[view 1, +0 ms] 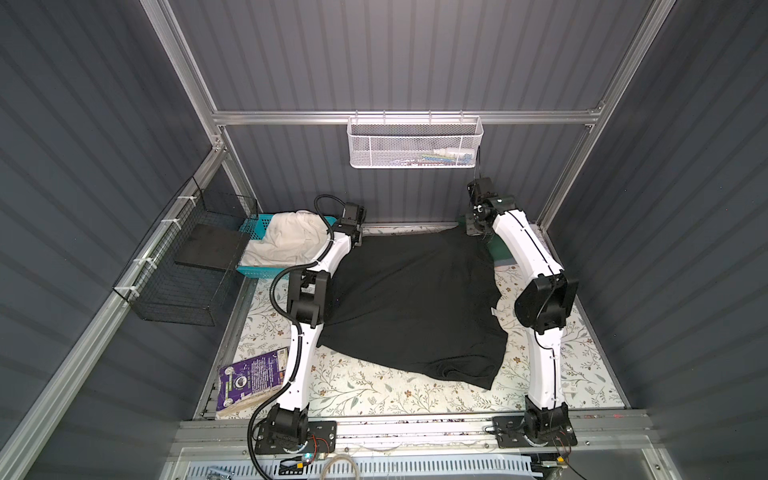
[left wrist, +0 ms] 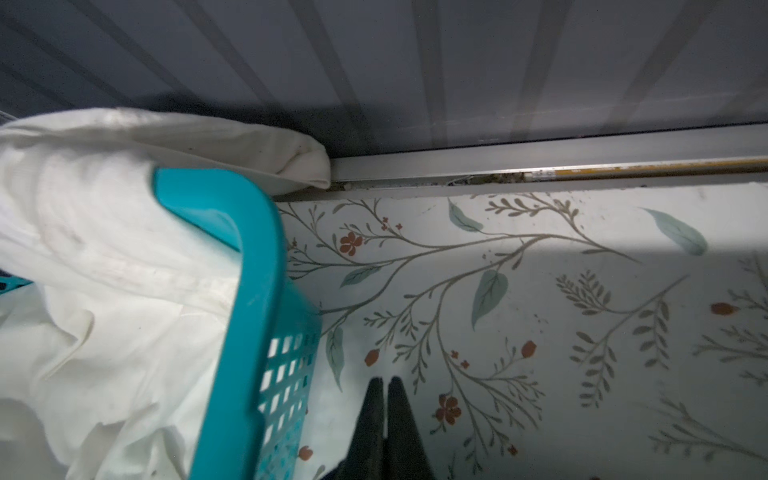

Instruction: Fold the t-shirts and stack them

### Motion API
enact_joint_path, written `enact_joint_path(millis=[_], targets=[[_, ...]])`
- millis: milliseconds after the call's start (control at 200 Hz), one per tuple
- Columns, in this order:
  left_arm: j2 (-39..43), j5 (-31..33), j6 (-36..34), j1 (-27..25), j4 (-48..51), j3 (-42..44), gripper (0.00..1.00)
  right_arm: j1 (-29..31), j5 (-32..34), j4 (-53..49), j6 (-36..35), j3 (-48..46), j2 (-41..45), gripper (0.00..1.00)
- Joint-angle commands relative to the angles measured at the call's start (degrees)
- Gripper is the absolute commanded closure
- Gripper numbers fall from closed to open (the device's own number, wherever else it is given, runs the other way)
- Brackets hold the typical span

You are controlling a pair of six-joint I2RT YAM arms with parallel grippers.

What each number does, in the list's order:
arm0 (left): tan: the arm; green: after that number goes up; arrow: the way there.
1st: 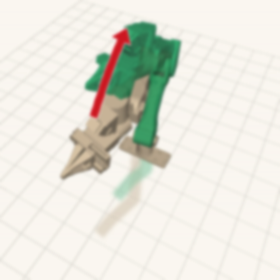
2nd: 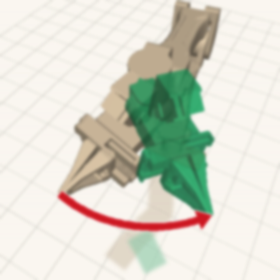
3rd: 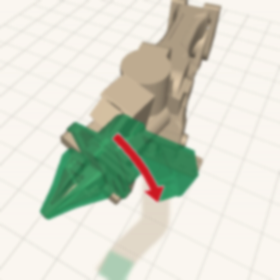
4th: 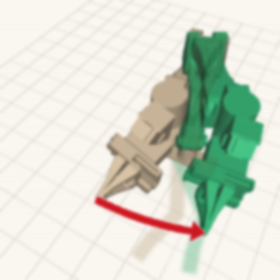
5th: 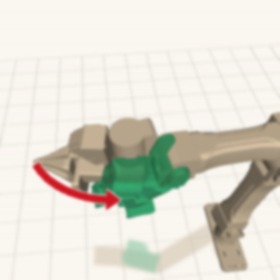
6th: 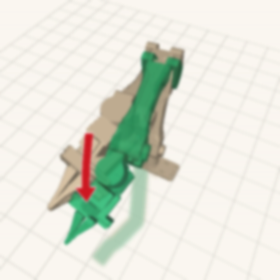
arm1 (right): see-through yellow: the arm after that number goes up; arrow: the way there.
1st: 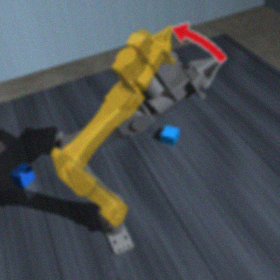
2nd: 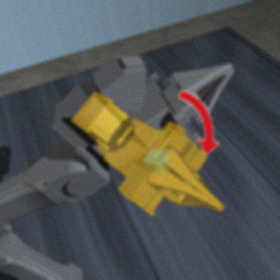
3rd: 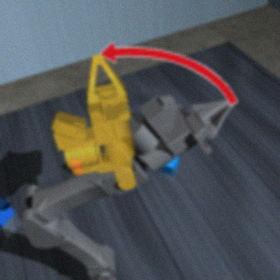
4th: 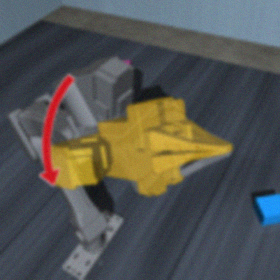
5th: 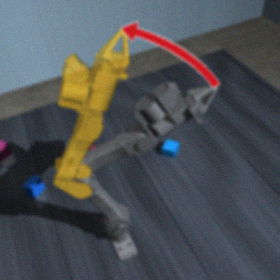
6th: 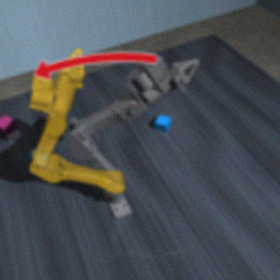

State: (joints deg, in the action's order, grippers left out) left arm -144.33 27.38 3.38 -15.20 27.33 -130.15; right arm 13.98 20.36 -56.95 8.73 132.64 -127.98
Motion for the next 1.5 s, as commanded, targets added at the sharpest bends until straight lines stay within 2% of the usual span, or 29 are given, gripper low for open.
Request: enact_joint_path(millis=[0,100,245,710,1496], targets=[[0.88,3.54,-0.72,0.44,-3.43,-0.60,1.00,0.42,-1.36,1.11,-0.23,-2.55,1.26,1.00],[3.71,2.40,-1.53,-0.06,-7.84,4.21,1.00,1.05,-3.17,1.90,0.15,-4.81,2.16,1.00],[8.02,4.42,-1.32,-0.97,-14.73,14.65,1.00,1.05,-5.20,3.40,1.34,-9.72,4.15,1.00],[14.83,5.87,5.56,-0.97,-18.69,30.46,1.00,1.05,-8.17,10.06,4.76,-30.50,15.19,1.00],[24.24,5.82,17.53,-1.00,-20.74,46.55,1.00,4.57,-14.19,8.27,8.72,-51.10,29.19,1.00]])
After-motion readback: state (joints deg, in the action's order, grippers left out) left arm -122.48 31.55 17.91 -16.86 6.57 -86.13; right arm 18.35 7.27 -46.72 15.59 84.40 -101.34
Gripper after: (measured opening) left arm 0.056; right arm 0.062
